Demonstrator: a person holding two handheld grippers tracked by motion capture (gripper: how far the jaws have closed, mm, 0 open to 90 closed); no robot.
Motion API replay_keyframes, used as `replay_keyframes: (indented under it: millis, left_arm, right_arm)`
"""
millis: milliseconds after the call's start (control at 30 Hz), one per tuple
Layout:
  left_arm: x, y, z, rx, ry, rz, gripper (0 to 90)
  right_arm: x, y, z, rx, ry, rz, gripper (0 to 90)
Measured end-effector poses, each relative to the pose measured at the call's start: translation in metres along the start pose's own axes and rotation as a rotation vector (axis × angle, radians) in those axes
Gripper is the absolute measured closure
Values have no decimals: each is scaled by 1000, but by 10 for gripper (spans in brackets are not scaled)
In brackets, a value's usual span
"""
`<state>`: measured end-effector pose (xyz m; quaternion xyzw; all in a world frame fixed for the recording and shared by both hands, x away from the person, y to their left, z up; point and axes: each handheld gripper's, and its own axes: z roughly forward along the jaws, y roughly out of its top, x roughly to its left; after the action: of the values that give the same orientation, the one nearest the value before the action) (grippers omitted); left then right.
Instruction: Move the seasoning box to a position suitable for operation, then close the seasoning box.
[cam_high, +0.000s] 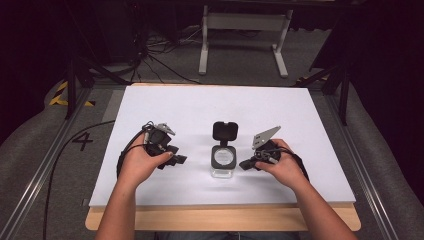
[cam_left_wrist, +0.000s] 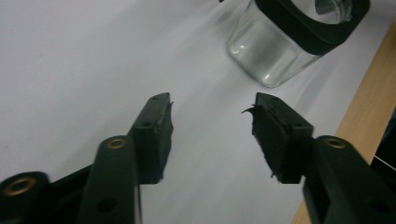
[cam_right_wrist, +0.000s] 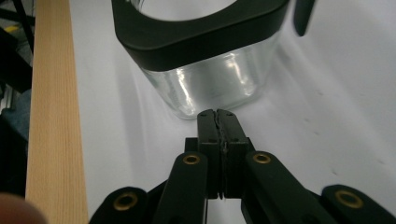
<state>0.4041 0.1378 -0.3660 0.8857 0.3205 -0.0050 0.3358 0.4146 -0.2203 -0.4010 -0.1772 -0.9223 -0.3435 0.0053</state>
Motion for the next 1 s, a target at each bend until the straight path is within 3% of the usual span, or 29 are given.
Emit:
replay_keyframes:
  millis: [167, 333, 633, 800, 1000]
  left_arm:
    - [-12, 5, -1, -10, -48, 48, 756]
    - [-23, 10, 2, 4, -80, 84, 833]
    - [-44, 15, 23, -7, -165, 149, 896]
    - [-51, 16, 32, 17, -148, 124, 898]
    - [-58, 16, 47, 45, -177, 148, 898]
  right_arm:
    - [-2, -2, -18, -48, -36, 17, 900]
    - [-6, -3, -26, -68, -52, 20, 900]
    - [-10, 8, -37, -112, -68, 24, 900]
    - [-13, 16, -43, -139, -61, 26, 900]
    - [-16, 28, -51, -158, -56, 17, 900]
